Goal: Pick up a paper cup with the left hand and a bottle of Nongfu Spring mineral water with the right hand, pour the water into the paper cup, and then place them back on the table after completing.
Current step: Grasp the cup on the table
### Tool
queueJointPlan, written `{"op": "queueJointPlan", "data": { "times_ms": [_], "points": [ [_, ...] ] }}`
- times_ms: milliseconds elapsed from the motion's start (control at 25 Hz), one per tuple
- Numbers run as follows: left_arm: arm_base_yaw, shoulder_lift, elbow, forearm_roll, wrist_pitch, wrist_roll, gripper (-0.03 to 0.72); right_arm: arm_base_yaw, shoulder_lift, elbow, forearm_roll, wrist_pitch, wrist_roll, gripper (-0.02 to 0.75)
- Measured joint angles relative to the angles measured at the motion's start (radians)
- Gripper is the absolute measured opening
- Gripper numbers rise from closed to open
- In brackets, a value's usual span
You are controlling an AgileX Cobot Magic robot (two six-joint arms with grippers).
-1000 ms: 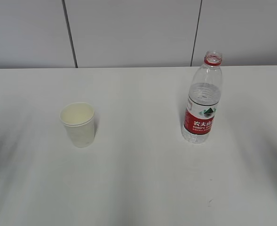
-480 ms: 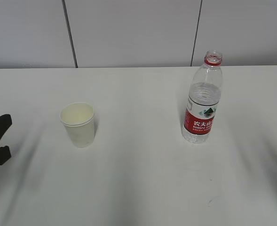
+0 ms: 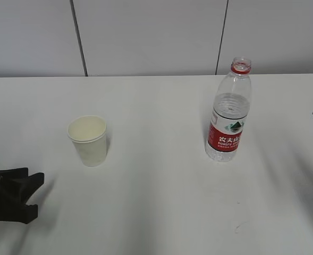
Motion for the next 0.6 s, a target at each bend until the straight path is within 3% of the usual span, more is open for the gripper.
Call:
{"op": "queueJointPlan", "data": {
  "times_ms": [200,480,600],
  "points": [
    [0.0,0.031,-0.046,0.054,-0.006,0.0,0.29,0.0,0.041,0.0,0.0,-0.084,0.0,0.535],
    [-0.024,0.062,-0.145,0.088,-0.006,0.0,0.569,0.0,0.045,0.0,0.0,-0.093,0.002,0.534],
    [-0.052,0.111,-0.195,0.086,-0.006,0.0,0.608,0.0,0.045,0.0,0.0,-0.093,0.002,0.535]
  ]
}}
